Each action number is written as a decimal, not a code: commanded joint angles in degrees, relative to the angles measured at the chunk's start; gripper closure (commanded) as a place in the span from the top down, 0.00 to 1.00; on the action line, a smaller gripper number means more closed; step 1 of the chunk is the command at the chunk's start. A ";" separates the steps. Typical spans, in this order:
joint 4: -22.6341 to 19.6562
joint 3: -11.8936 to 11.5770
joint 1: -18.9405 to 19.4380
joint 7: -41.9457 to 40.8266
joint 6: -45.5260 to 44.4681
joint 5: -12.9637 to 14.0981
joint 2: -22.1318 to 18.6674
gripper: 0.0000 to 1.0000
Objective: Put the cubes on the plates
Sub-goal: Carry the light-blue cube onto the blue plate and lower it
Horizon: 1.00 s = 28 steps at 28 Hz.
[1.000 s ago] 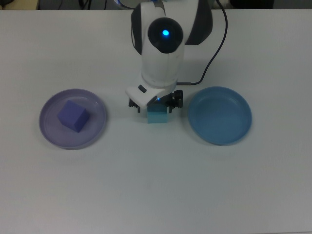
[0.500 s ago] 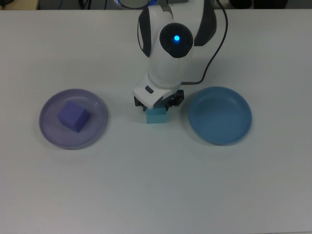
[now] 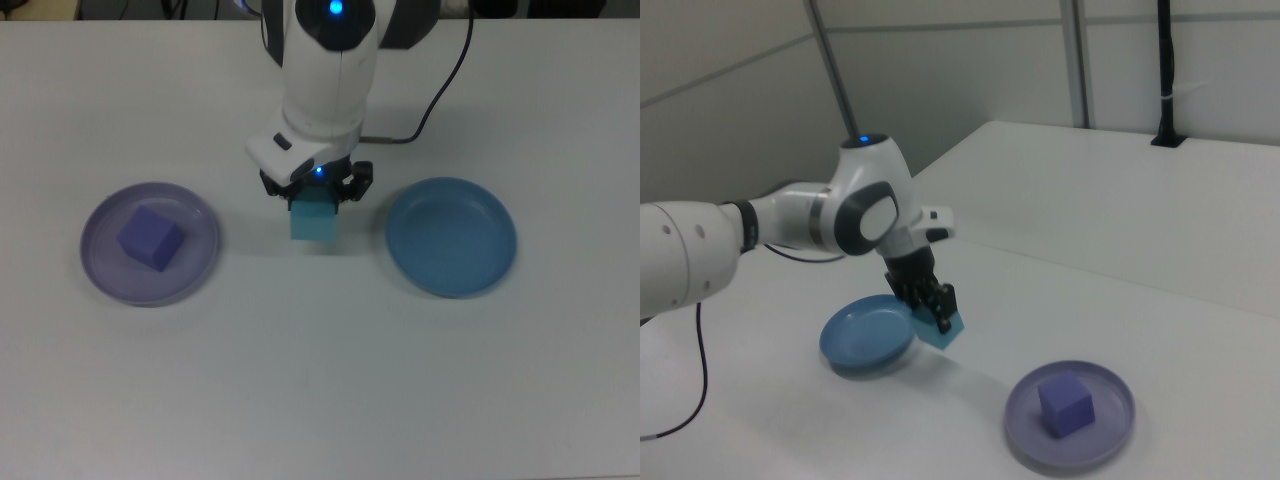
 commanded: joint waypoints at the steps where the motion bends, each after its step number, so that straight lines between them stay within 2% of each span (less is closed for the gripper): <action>1: 2.55 2.03 1.52 5.05 -0.61 1.28 0.08 0.00; 2: 2.64 2.82 1.53 6.11 -0.35 1.19 0.25 0.00; 3: 2.64 4.66 1.53 7.60 0.27 0.84 0.25 0.00; 7: 2.64 7.57 1.88 7.79 1.15 -0.04 0.60 0.00; 9: 2.64 9.06 3.01 7.79 1.24 -1.70 1.57 0.00; 13: 2.73 9.33 6.00 8.66 2.72 -4.08 4.37 0.00; 16: 2.73 9.33 6.88 10.34 4.22 -4.87 6.49 0.00; 20: 2.55 9.33 7.68 12.53 5.81 -7.25 9.13 0.00; 22: 2.38 9.33 7.68 12.89 5.81 -7.16 9.30 0.12; 23: 2.47 9.33 7.68 12.98 5.81 -7.07 9.30 0.24; 24: 2.47 9.33 7.59 13.06 5.64 -6.72 9.22 0.79; 25: 2.55 9.33 7.68 13.15 5.37 -6.63 9.13 1.00; 28: 2.55 9.33 7.68 13.15 5.19 -6.98 8.17 1.00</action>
